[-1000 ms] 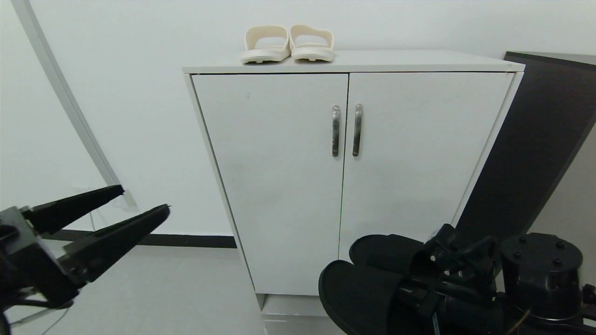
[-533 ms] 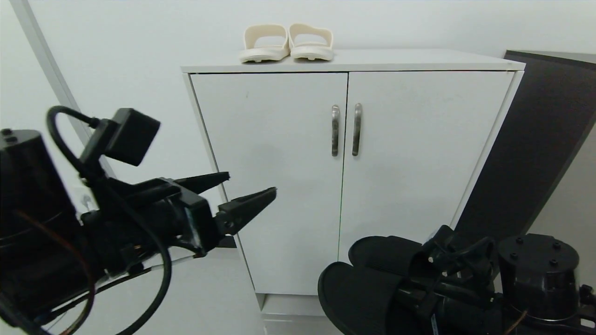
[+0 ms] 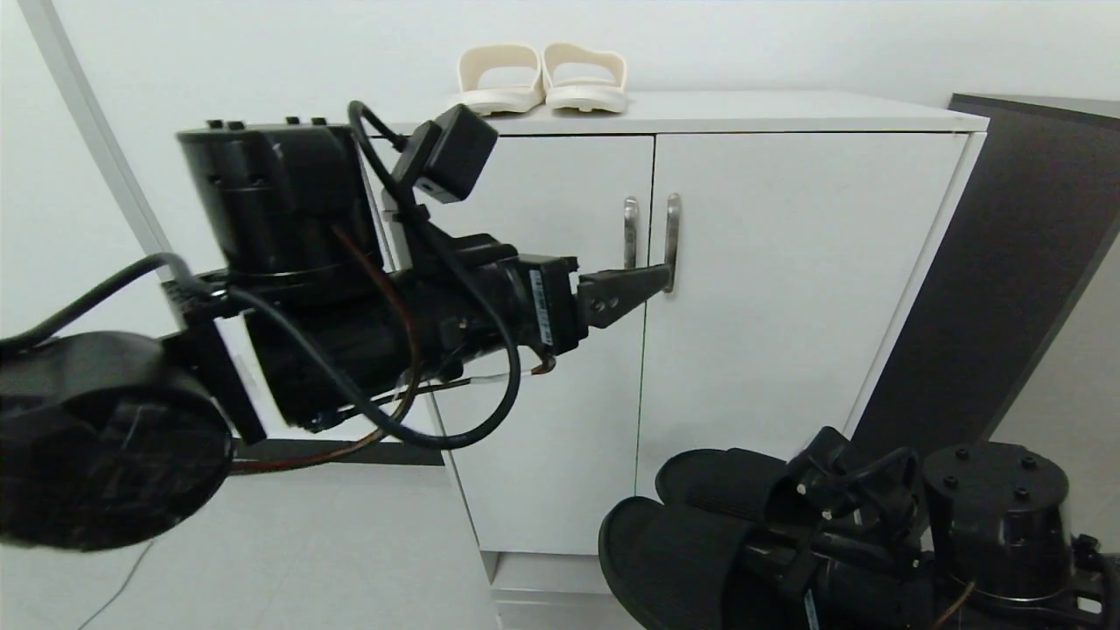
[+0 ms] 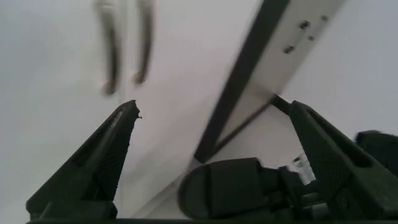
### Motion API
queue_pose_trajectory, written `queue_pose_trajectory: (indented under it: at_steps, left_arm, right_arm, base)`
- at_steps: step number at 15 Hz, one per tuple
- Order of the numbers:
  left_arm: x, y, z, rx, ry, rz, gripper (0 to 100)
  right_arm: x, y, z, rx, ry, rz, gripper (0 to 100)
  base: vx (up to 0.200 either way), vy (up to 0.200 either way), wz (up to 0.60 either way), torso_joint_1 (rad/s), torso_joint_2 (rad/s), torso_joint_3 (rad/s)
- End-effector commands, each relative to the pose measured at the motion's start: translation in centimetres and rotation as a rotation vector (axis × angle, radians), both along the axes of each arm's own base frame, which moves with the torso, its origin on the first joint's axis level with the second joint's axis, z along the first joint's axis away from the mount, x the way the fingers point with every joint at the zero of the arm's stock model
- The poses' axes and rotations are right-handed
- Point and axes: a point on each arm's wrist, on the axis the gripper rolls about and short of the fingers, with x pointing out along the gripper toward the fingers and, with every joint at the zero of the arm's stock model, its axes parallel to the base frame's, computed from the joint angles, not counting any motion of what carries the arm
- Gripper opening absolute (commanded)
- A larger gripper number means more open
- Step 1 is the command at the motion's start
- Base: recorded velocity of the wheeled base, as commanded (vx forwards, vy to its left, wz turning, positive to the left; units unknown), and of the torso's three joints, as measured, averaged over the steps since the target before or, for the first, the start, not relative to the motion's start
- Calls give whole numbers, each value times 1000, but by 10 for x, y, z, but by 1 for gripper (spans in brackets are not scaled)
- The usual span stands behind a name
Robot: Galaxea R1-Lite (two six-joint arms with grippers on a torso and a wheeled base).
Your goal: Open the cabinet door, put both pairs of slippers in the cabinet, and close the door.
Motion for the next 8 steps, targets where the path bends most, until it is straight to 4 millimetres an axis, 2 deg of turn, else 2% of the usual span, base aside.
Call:
queue_pose_trajectory:
  at_steps: [1,5,8]
  left_arm:
    - [33,-21,-2,21,36,-92,100]
    - [63,-38,6,-24,100,-235,100]
    - [80,-45,4,-51,122,-269,100]
  right_arm:
    - [2,2,-6,-16,17,1,0]
    - [3,3,-7,-10,10,-4,0]
    - [3,1,-6,-8,8,-7,0]
  base:
    - [0,0,0,0,0,0]
    - [0,0,0,0,0,0]
    - [0,0,0,0,0,0]
